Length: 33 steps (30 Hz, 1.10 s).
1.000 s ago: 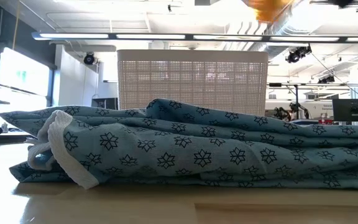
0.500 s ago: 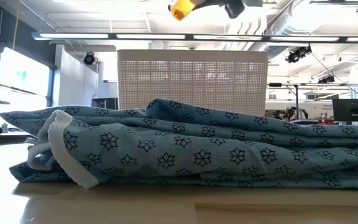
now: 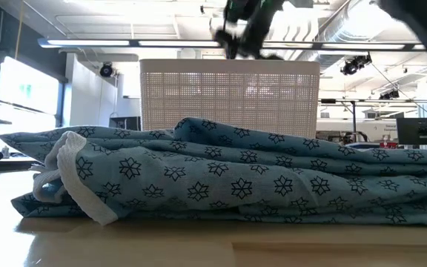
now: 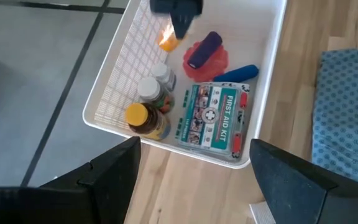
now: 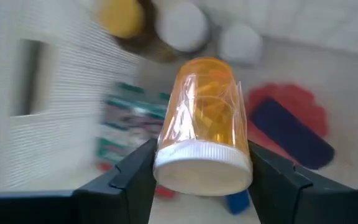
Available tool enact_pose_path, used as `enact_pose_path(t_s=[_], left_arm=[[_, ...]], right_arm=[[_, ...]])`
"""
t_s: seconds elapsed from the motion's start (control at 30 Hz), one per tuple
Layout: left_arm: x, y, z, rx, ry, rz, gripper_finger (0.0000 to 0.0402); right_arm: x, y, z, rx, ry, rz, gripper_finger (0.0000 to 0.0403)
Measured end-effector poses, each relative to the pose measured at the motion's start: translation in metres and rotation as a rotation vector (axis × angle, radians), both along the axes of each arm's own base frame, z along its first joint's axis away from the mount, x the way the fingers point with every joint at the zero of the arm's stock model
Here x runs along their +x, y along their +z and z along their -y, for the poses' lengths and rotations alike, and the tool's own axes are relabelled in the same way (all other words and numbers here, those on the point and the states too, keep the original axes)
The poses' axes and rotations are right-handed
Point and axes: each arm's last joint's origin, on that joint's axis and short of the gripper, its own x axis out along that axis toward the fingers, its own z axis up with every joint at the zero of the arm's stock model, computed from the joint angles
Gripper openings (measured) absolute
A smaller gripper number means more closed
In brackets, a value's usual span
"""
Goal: Pick & place medical supplies in basket/bin
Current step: Put the orange pill bottle into the white bin
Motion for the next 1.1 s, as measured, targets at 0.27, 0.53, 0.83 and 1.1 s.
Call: enact_pose_path(t_s=[0.27, 0.53, 0.83, 1.1], left_arm=[[-0.003, 0.002, 0.001, -0.002, 0.006, 0.012, 0.0335], [-0.009, 0.004, 0.002, -0.001, 0.011, 0.029, 0.0335], [-0.017, 0.007, 0.004, -0.010, 0.026, 0.057, 0.0335], [-0.019, 0.008, 0.005, -0.044, 0.066, 0.088, 0.0335]], right_arm=[[0.010, -0.062, 0.041, 0.116, 0.022, -0.147, 0.0204], [0.010, -0.097, 0.058, 0.194, -0.004, -0.244, 0.0204], [0.005, -0.109, 0.071, 0.151, -0.040, -0.288, 0.0204], [0.001, -0.132, 0.074, 0.202, -0.036, -0.305, 0.0204]])
